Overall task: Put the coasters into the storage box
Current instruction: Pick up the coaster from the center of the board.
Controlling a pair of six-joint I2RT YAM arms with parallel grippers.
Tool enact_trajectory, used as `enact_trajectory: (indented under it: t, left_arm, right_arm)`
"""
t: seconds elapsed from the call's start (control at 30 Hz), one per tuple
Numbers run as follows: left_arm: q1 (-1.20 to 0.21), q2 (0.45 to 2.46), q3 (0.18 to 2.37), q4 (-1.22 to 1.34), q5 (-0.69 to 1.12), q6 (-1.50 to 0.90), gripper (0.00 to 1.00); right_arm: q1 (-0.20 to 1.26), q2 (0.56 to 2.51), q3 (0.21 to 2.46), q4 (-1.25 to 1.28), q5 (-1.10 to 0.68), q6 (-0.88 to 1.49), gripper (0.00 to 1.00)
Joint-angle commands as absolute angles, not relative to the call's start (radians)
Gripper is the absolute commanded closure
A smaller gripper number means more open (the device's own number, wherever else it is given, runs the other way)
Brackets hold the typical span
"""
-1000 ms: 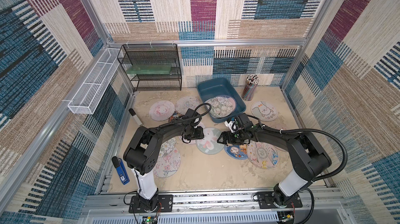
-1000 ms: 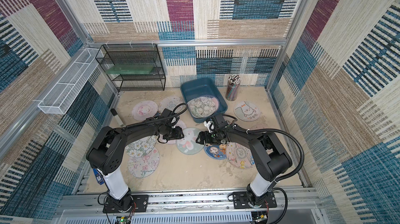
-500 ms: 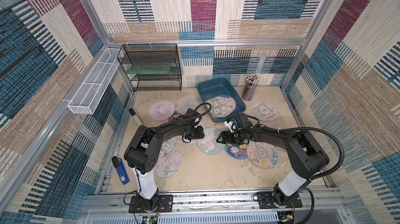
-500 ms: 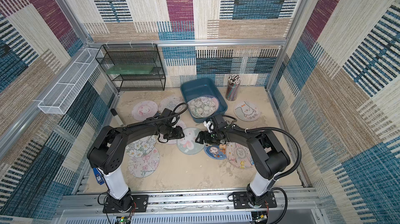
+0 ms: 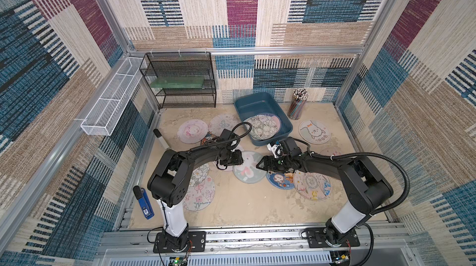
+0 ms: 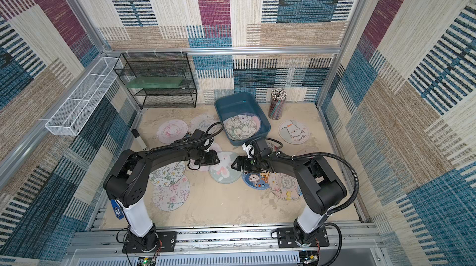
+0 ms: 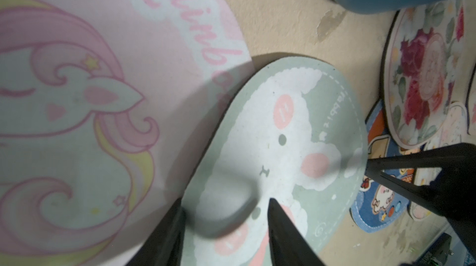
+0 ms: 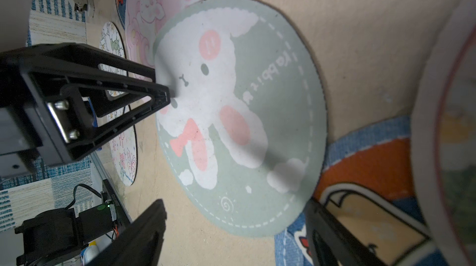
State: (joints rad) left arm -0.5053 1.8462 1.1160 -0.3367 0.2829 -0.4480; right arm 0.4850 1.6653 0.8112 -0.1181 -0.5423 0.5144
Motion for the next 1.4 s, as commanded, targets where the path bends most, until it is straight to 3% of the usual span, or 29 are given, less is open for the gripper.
enact_trajectory:
  t: [0.0, 0.5, 0.97, 1.17, 1.37]
  left_arm:
    - [-0.510, 1.867, 1.101, -0.397, 0.313, -0.426, 0.49]
    - [-0.511, 1.868, 1.102, -0.412, 0.320, -0.408, 0.53]
    - [-0.511, 1.839, 1.136, -0.435, 0.324, -0.413, 0.68]
    - [-0.511, 1.833, 1.153, -0.463, 0.321, -0.402, 0.65]
    - [-0.511, 1.847, 1.161, -0.465, 0.324, -0.405, 0.77]
  right_arm:
    - [0.493, 1.672, 0.803, -0.172, -0.566, 0.555, 0.13]
    - [0.517, 1.713, 0.834, -0.126, -0.581, 0.594, 0.14]
    - [0.510, 1.695, 0.826, -0.163, -0.549, 0.579, 0.14]
    - [0.512, 1.693, 0.827, -0.160, -0.551, 0.578, 0.14]
    - [0.511, 1.685, 0.828, -0.166, -0.551, 0.576, 0.14]
